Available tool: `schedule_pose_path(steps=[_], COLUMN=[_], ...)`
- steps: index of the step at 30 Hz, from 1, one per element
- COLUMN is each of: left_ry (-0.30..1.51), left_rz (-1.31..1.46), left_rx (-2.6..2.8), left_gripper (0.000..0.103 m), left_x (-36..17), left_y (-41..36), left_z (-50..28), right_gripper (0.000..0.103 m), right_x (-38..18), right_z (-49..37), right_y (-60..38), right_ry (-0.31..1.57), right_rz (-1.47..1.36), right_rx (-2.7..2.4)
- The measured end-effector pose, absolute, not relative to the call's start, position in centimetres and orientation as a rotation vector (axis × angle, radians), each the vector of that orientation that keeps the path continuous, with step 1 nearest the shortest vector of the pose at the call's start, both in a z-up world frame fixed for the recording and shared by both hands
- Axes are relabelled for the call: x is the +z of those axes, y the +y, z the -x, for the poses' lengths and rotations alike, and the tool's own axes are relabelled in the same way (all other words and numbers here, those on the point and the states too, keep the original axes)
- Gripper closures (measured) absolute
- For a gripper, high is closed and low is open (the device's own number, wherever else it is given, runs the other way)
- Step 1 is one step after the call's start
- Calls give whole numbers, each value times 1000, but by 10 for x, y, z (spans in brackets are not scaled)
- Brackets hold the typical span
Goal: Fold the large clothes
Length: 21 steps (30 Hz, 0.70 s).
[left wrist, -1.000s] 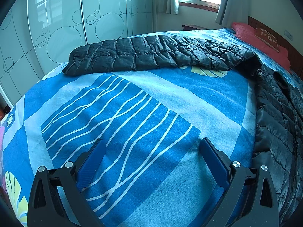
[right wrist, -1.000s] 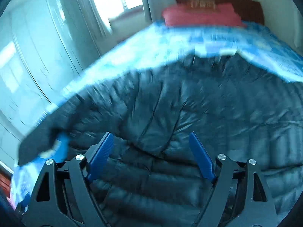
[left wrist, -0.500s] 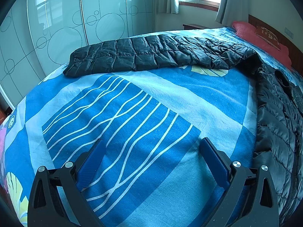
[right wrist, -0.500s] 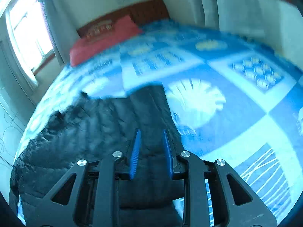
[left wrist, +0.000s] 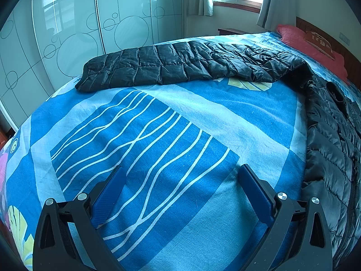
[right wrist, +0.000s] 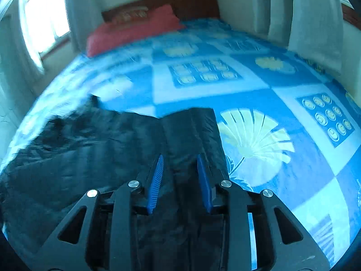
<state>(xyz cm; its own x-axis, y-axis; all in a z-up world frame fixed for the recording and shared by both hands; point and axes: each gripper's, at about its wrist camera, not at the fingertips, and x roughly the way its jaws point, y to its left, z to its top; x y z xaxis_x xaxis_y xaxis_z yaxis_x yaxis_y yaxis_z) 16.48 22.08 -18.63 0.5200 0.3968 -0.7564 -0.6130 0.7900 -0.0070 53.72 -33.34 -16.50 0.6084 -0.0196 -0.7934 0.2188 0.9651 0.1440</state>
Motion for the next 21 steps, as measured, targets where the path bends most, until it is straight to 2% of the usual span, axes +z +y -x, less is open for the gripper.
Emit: schedule_pose_path(steps=[3, 6, 9, 10, 15, 18, 21], left_ry=[823, 823, 824, 825, 825, 825, 826], left_rz=[288, 288, 288, 289, 289, 291, 289], left_rx=[616, 616, 616, 615, 615, 614, 615], left_gripper=[4, 4, 4, 4, 4, 4, 4], left_x=[-187, -186, -187, -187, -187, -187, -187], left_y=[221, 220, 221, 221, 221, 223, 221], left_z=[-164, -165, -165, -165, -165, -166, -166], right_gripper=[71, 70, 44, 42, 42, 27, 24], right_x=[-161, -142, -162, -175, -143, -137, -141], right_z=[-542, -532, -541, -548, -512, -472, -453], right_y=[-325, -317, -313, -310, -289, -270, -258], right_ry=[912, 828, 860, 901, 808, 766, 767], right_rz=[-164, -163, -140, -90, -130, -90, -61], right_rx=[-160, -160, -163, -159, -108, -83, -97])
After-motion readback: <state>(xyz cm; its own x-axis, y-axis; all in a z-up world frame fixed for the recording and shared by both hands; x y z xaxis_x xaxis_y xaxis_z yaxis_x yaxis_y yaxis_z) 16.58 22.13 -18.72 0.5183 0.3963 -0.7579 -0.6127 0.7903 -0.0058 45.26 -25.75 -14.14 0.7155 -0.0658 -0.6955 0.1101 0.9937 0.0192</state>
